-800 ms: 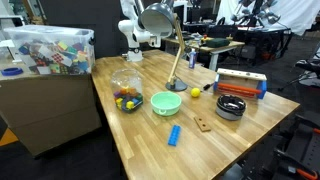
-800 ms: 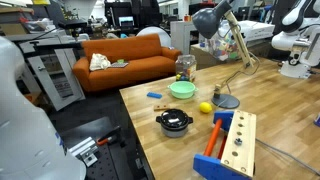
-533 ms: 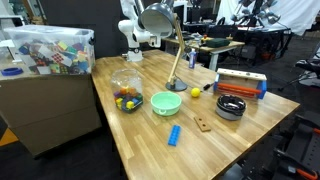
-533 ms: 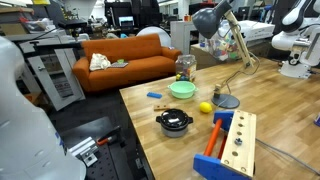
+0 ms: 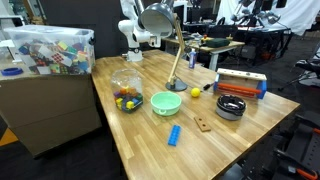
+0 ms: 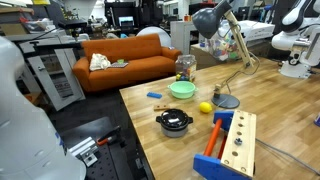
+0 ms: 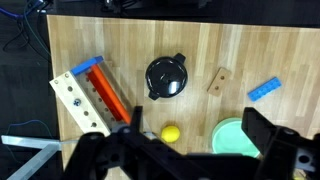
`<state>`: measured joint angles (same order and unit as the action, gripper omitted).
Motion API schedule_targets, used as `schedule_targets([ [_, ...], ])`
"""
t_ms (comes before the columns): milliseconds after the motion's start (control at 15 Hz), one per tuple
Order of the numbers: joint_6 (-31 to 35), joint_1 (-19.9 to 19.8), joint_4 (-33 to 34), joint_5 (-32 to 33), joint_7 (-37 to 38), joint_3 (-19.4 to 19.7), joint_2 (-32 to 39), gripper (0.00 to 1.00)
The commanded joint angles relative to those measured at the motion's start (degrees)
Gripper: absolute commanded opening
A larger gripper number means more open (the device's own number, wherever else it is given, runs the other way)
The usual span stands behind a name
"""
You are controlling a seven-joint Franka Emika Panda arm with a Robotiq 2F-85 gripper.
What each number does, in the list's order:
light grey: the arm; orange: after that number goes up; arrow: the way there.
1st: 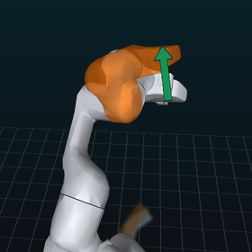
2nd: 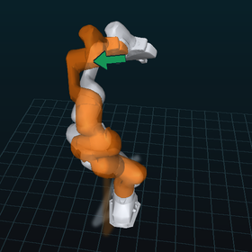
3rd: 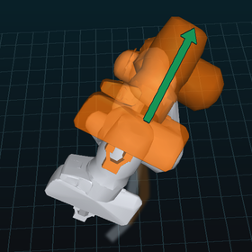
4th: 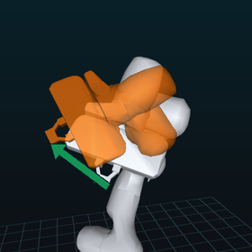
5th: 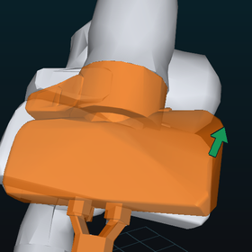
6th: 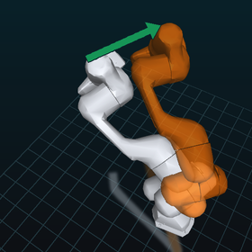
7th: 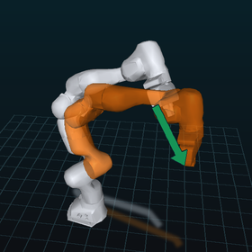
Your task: Remove the lid from the pot.
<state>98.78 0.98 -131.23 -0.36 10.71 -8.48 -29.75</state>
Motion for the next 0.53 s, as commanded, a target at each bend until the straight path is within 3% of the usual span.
schedule_targets([
  [0,1.2,0.9,1.0,-0.8,-1.6,1.7,4.2,1.0],
  [467,1.0,0.9,0.1,-0.4,-0.6,1.6,5.3,1.0],
])
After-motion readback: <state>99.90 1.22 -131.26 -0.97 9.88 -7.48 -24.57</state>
